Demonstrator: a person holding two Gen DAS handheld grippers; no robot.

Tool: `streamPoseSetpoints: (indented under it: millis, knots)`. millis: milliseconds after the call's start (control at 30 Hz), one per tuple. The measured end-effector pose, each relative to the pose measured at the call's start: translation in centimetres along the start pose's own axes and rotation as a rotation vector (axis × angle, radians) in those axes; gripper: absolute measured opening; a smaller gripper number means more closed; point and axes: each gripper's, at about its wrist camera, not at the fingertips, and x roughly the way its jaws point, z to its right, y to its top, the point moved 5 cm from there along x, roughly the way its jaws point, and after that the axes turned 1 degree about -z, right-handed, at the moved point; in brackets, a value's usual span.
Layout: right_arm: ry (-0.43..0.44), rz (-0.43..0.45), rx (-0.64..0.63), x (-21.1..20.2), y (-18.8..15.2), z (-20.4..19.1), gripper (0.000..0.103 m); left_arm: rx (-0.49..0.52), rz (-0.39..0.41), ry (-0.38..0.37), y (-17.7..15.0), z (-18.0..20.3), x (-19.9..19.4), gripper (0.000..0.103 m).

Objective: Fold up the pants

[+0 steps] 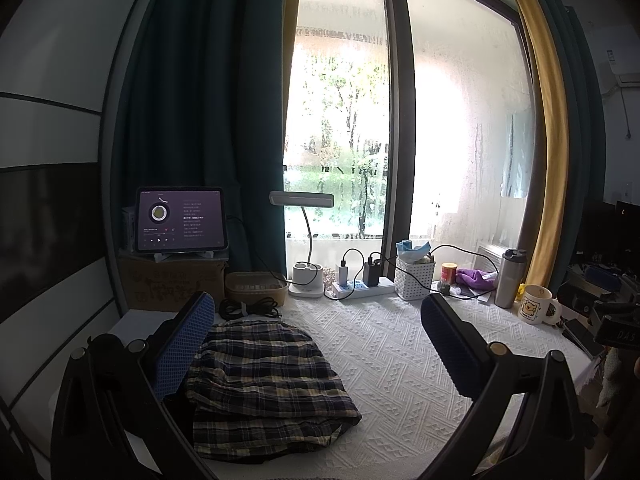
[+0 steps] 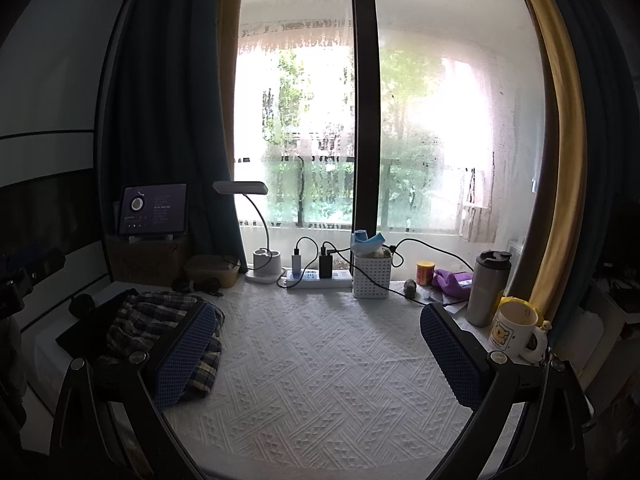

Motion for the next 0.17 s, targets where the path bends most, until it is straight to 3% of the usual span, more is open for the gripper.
streamPoseSetpoints:
  millis: [167]
  knots:
    - [0.002, -0.001, -0.001, 0.02, 0.0, 0.0, 0.103, 0.0, 0.001, -0.001, 0.02, 0.01, 0.04, 0.102]
